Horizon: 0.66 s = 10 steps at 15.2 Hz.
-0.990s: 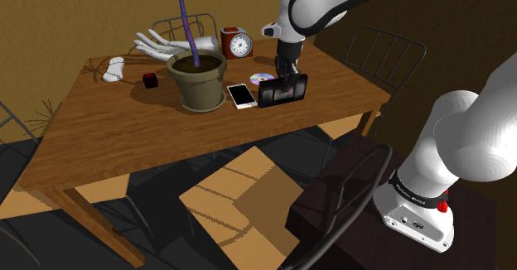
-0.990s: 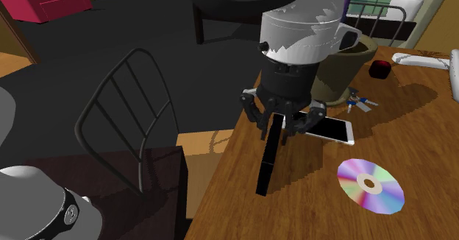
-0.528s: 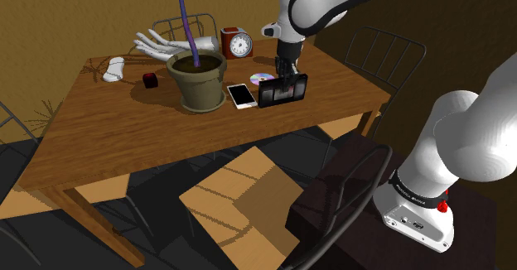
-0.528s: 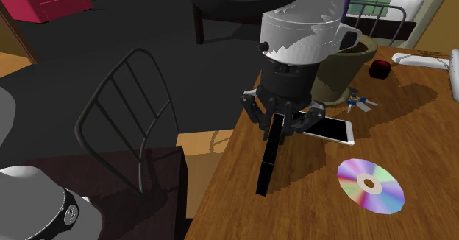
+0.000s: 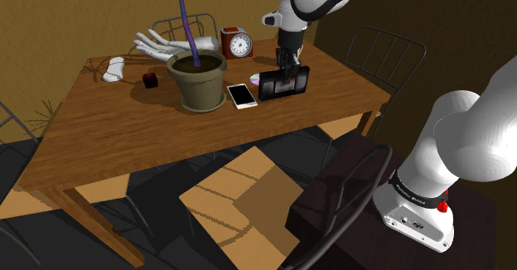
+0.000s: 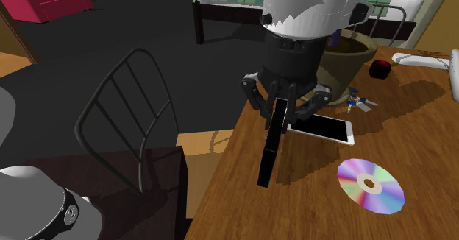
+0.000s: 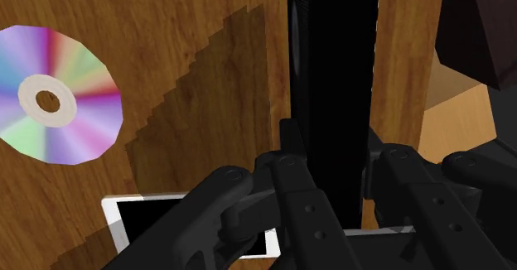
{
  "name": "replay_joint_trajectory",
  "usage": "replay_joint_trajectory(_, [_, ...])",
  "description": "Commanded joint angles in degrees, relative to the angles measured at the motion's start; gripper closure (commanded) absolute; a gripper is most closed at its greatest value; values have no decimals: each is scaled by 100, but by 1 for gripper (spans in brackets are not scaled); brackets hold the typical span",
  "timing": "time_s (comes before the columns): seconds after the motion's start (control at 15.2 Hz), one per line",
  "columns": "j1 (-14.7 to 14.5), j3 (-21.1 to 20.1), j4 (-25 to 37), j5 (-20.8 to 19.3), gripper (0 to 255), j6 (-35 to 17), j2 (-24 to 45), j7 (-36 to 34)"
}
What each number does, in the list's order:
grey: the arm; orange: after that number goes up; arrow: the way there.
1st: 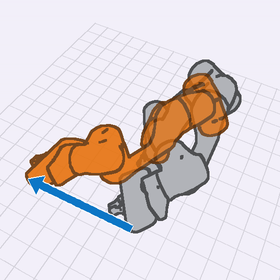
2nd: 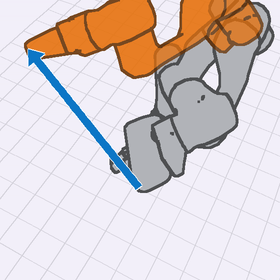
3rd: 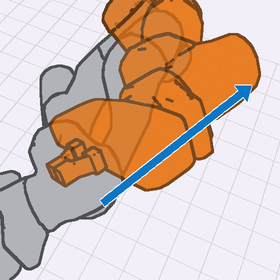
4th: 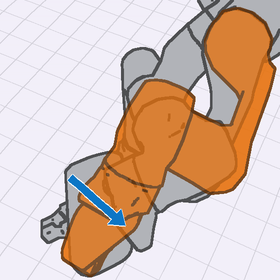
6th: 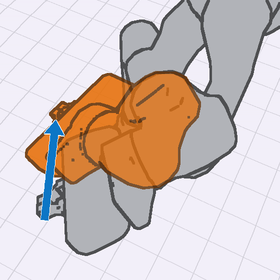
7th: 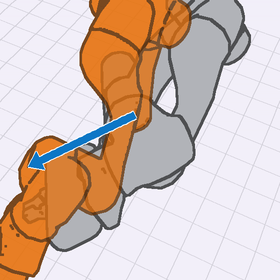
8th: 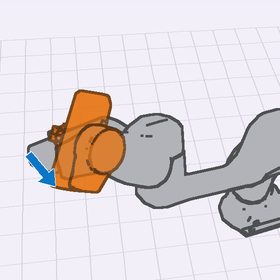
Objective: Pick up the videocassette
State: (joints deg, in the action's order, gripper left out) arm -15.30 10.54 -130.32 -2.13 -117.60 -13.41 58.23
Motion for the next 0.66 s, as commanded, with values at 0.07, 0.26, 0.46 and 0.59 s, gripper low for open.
replay_joint_trajectory(0.07, [-1, -10, 169, -7, 255, 240, -72, -9])
replay_joint_trajectory(0.26, [-2, -20, 349, -11, 255, 475, -129, -16])
replay_joint_trajectory(0.46, [-5, -30, 538, -13, 255, 710, -174, -21])
replay_joint_trajectory(0.59, [-5, -30, 548, -13, 255, 721, -176, -22])
